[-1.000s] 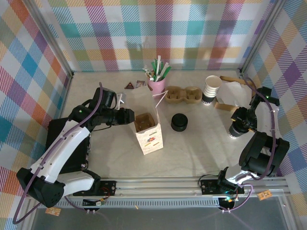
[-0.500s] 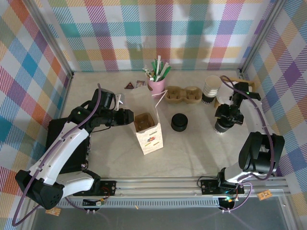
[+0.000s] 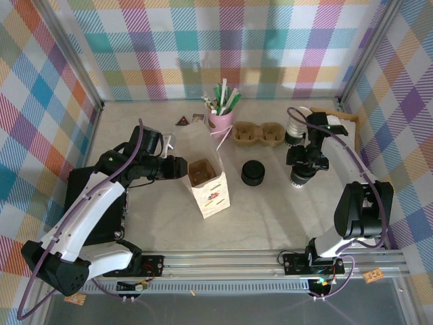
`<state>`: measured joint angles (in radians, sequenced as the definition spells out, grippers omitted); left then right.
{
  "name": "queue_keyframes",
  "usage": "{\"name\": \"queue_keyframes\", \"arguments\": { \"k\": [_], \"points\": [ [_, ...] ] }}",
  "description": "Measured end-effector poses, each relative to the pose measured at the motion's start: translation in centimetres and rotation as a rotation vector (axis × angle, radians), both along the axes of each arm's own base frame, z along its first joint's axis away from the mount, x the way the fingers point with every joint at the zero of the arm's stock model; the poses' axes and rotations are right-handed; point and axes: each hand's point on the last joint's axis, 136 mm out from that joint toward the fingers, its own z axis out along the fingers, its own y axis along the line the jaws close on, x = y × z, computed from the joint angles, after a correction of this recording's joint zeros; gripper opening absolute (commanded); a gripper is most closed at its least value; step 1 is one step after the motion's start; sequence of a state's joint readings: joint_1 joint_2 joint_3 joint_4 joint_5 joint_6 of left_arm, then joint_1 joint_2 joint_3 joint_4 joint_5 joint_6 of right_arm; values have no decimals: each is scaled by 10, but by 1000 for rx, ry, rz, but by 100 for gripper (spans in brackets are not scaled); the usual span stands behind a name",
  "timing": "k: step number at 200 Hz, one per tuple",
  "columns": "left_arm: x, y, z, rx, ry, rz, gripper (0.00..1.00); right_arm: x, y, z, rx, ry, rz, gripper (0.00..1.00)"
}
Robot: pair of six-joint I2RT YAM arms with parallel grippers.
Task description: Pack the takeout coffee
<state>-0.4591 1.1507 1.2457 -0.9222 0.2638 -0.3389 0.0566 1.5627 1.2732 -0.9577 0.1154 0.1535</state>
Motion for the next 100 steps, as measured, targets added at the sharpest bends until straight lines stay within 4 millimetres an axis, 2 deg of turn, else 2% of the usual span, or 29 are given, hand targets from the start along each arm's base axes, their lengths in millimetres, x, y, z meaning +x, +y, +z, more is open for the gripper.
{"name": "queue_keyframes", "arguments": {
  "k": [28, 58, 100],
  "points": [
    [0, 1, 5, 14, -7, -16, 46, 0, 2, 1, 5, 1, 9, 99],
    [5, 0, 10, 39, -12, -28, 58, -1, 6, 4, 27, 5, 10, 99],
    [17, -1, 21, 63, -10, -12, 60, -3, 5, 15, 43, 10, -67, 99]
  ]
}}
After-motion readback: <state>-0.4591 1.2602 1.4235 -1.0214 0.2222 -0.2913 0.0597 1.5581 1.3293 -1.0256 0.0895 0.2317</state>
